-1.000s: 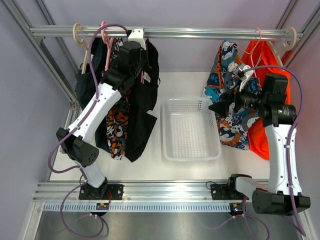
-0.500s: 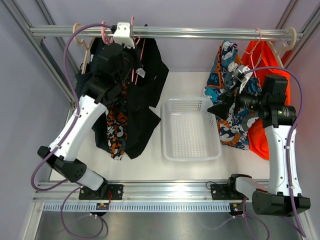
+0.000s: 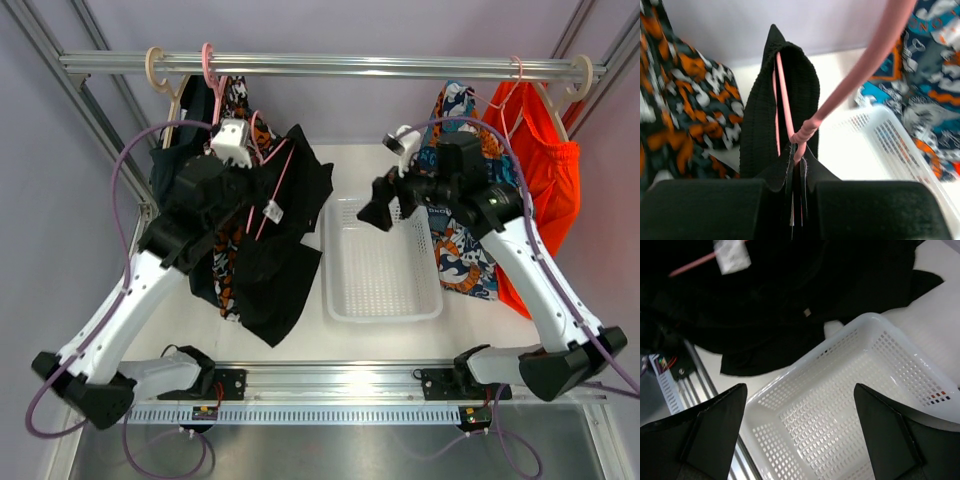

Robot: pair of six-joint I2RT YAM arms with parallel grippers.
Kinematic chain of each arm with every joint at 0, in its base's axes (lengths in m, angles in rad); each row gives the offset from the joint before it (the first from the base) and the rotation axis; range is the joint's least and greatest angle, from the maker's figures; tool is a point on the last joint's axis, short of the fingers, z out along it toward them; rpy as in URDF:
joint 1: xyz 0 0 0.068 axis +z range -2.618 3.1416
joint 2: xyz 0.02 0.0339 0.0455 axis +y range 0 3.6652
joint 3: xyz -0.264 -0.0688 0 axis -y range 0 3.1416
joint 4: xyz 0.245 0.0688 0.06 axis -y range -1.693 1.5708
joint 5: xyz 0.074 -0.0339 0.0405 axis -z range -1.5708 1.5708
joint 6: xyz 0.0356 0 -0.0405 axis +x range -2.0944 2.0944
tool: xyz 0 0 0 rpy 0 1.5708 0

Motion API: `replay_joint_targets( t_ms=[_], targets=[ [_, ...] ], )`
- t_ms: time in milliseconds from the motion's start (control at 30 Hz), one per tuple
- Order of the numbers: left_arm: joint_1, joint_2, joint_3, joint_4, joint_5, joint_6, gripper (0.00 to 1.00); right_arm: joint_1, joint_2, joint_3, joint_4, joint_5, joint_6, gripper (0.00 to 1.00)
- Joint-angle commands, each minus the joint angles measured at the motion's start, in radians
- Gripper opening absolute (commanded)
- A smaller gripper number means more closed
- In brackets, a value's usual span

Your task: Remove the shorts from the hanger

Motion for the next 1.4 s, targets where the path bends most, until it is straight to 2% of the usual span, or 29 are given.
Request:
replay_joint_targets(
  t_ms=[0, 33, 133, 267, 367, 700, 800, 900, 933, 967, 1033, 1067, 1200, 1367],
  targets=[
    [-0.004, -0.192, -0.110, 0.096, 0.096, -0.120, 0.00, 0.122, 0.069, 0.105, 0.177, 0.336, 0.201, 0.97],
    [-0.004, -0.226, -0.180, 0.111, 0.099, -0.134, 0.00, 0.148, 0.100, 0.117, 0.221, 0.356, 0.205, 0.97],
    [-0.004, -0.330, -0.261, 0.122, 0.095, -0.173, 0.00, 0.237, 0.184, 0.178, 0.281, 0.407, 0.232, 0.97],
    [-0.004, -0.411, -0.348, 0.118, 0.101, -0.219, 0.00, 0.318, 0.336, 0.357, 0.265, 0.473, 0.248, 0.95],
    [-0.004, -0.457, -0.368, 0.095, 0.102, -0.240, 0.00, 0.357, 0.418, 0.431, 0.249, 0.479, 0.254, 0.94],
    [-0.004, -0.488, -0.373, 0.064, 0.110, -0.259, 0.00, 0.435, 0.485, 0.428, 0.282, 0.551, 0.245, 0.82],
    [-0.004, -0.481, -0.373, 0.075, 0.118, -0.263, 0.00, 0.443, 0.536, 0.451, 0.312, 0.620, 0.219, 0.71],
    [-0.004, -0.481, -0.371, 0.075, 0.150, -0.269, 0.00, 0.443, 0.600, 0.519, 0.303, 0.662, 0.179, 0.53],
    [-0.004, -0.484, -0.373, 0.073, 0.153, -0.268, 0.00, 0.444, 0.612, 0.537, 0.298, 0.672, 0.171, 0.43],
    [-0.004, -0.487, -0.373, 0.069, 0.147, -0.266, 0.00, 0.443, 0.622, 0.560, 0.300, 0.717, 0.159, 0.18],
    [-0.004, -0.499, -0.370, 0.050, 0.148, -0.254, 0.00, 0.441, 0.631, 0.566, 0.332, 0.773, 0.143, 0.03],
    [-0.004, -0.505, -0.371, 0.037, 0.147, -0.250, 0.00, 0.441, 0.629, 0.557, 0.349, 0.821, 0.113, 0.00],
    [-0.004, -0.534, -0.379, -0.009, 0.188, -0.219, 0.00, 0.417, 0.646, 0.576, 0.442, 0.887, 0.050, 0.00],
    [-0.004, -0.574, -0.397, -0.077, 0.286, -0.178, 0.00, 0.349, 0.744, 0.758, 0.418, 0.877, 0.016, 0.00]
  ],
)
